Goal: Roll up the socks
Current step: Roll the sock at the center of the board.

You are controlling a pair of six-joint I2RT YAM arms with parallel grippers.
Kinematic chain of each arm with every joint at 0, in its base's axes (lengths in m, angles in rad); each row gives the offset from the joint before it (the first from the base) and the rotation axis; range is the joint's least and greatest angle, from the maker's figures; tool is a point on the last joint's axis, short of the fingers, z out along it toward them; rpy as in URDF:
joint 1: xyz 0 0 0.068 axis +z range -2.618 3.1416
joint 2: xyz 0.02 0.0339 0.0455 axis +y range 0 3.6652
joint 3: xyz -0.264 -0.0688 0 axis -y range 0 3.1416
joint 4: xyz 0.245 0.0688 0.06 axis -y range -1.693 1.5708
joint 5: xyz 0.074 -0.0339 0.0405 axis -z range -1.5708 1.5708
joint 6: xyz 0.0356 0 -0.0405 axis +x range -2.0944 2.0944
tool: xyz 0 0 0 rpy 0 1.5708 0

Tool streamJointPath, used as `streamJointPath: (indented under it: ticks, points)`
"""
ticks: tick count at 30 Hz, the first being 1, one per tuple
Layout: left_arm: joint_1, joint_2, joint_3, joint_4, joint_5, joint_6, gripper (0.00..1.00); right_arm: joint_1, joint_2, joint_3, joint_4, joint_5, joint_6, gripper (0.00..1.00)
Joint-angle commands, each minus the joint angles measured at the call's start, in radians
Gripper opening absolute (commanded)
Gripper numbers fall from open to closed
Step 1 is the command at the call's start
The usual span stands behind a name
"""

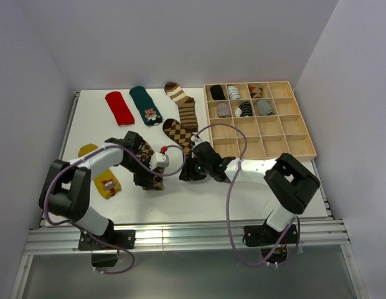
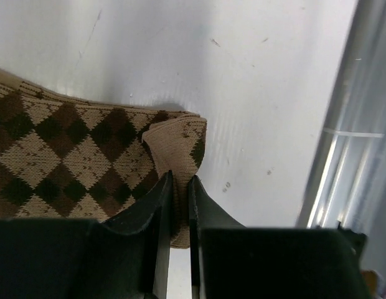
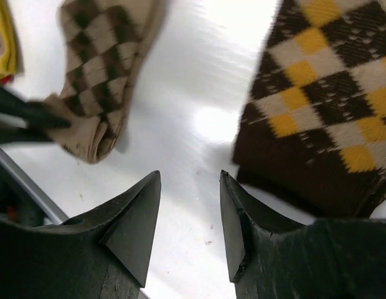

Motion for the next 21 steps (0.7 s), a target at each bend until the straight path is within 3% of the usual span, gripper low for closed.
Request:
streamJointPath:
  ticks: [1,2,10,21]
  points:
    - [0.055,0.085,0.093,-0.218,0.154,0.107,0.02,0.097,-0.113,-0.068,0.21,0.197,-0.107,0.5]
    - [0.065,0.126,0.122,-0.241,0.174,0.108,0.02,0.146,-0.126,-0.079,0.224,0.258,-0.151,0.51]
    - [0.098,0.289,0.187,-0.256,0.21,0.058,0.04,0.275,-0.083,-0.093,0.371,0.304,-0.311,0.53]
    - [0.114,0.375,0.208,-0.172,0.179,-0.082,0.05,0.328,0.086,0.018,0.436,0.284,-0.393,0.58]
